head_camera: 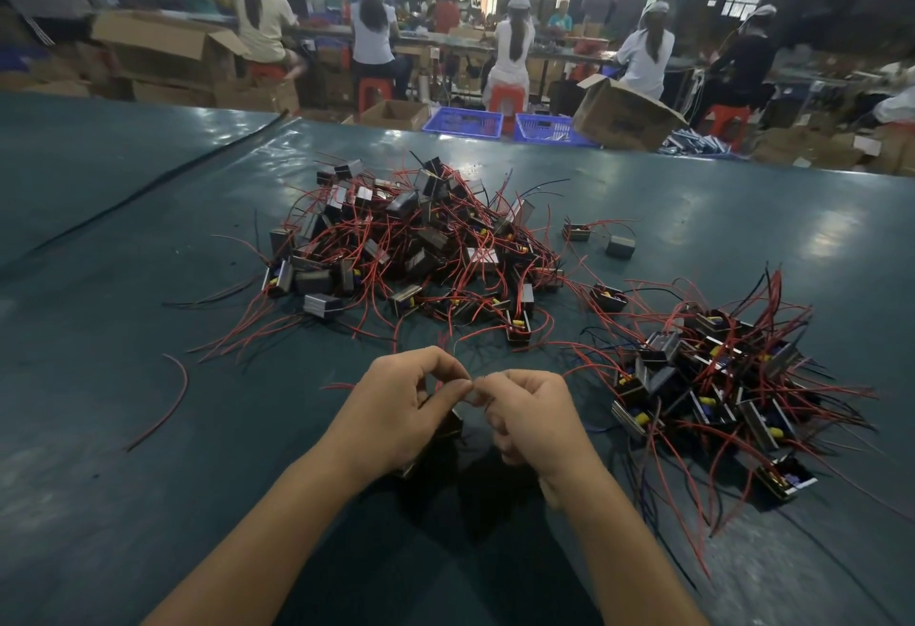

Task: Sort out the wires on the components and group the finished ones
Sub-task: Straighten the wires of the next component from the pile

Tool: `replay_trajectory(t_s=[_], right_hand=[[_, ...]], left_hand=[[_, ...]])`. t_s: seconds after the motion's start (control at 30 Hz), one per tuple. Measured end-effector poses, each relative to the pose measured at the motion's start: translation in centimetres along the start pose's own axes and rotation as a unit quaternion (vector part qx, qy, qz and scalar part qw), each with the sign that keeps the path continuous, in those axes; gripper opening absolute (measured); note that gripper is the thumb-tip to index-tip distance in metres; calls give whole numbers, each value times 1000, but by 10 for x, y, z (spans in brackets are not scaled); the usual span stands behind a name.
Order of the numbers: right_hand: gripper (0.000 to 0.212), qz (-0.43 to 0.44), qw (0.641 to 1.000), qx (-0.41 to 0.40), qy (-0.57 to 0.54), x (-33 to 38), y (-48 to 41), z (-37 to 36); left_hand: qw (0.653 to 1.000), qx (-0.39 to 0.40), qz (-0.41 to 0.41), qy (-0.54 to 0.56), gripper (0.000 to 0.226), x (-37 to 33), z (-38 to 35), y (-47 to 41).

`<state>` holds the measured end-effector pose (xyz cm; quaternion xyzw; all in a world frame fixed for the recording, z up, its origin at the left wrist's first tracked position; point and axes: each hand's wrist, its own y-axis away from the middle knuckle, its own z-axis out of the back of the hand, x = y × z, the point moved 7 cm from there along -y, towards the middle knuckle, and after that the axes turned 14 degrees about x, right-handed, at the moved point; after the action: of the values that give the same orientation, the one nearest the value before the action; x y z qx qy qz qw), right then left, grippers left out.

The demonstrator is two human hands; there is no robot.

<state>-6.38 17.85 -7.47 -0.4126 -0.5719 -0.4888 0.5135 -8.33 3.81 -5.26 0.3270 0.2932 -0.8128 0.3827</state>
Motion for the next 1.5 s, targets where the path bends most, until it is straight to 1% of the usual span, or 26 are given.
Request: replay_trajectory(t_s=[0.03, 0.1, 0.17, 0.2, 0.27, 0.37, 0.4, 0.47, 0.57, 0.7, 0.77, 0.8, 0.83, 0.93, 1.03, 1.2, 1.27, 1.37, 1.5], right_hand=[[28, 31, 999, 12, 14, 5, 1, -2], [24, 119, 987, 16, 110, 19, 5, -3], [16, 200, 948, -8, 247, 30, 11, -3], [11, 226, 927, -13, 300, 33, 13, -4], [10, 254, 896, -19, 364, 37, 16, -4], [9, 301, 854, -66, 419, 46, 23, -4], [9, 309, 848, -75, 424, 48, 24, -5], [10, 312, 853, -68, 412, 47, 24, -8], [11, 307, 879, -46, 362, 45, 20, -10], [11, 268, 913, -49, 303, 38, 14, -3], [15, 252, 928, -37, 272, 35, 12, -1], [16, 247, 934, -30, 255, 35, 11, -1], [16, 243, 940, -23, 239, 34, 11, -1], [13, 219, 954, -4, 205, 31, 10, 1], [17, 187, 963, 7, 192, 27, 8, 1], [10, 168, 964, 18, 203, 24, 7, -1], [8, 180, 953, 7, 244, 26, 9, -4], [12, 225, 924, -23, 309, 32, 12, -7], [13, 243, 912, -26, 331, 33, 12, -9]], left_hand=[[1000, -4, 6, 12, 15, 3, 3, 0], [998, -7, 20, 56, 14, 8, 8, -1], [995, -4, 32, 92, 12, 10, 12, -2], [994, -1, 34, 104, 10, 9, 13, -3], [992, 1, 39, 119, 7, 8, 13, -2], [991, -7, 55, 121, 8, 9, 13, -3], [991, -12, 60, 116, 9, 9, 14, -2], [992, -11, 64, 107, 11, 10, 13, -2], [992, 25, 57, 107, 11, 9, 8, -3], [990, 62, 47, 120, 4, 7, 1, -4], [987, 71, 41, 139, 21, 4, 0, -3], [985, 78, 40, 147, 26, 4, 0, -2], [984, 84, 37, 153, 27, 4, 1, -2], [978, 85, 35, 185, 9, 8, 2, -4], [972, 83, 38, 219, 8, 10, 2, -4], [966, 77, 42, 241, 8, 11, 2, -2], [964, 62, 48, 254, 8, 13, 3, -2], [964, 31, 52, 260, 7, 14, 5, -2], [968, 7, 55, 244, 7, 15, 7, -3]])
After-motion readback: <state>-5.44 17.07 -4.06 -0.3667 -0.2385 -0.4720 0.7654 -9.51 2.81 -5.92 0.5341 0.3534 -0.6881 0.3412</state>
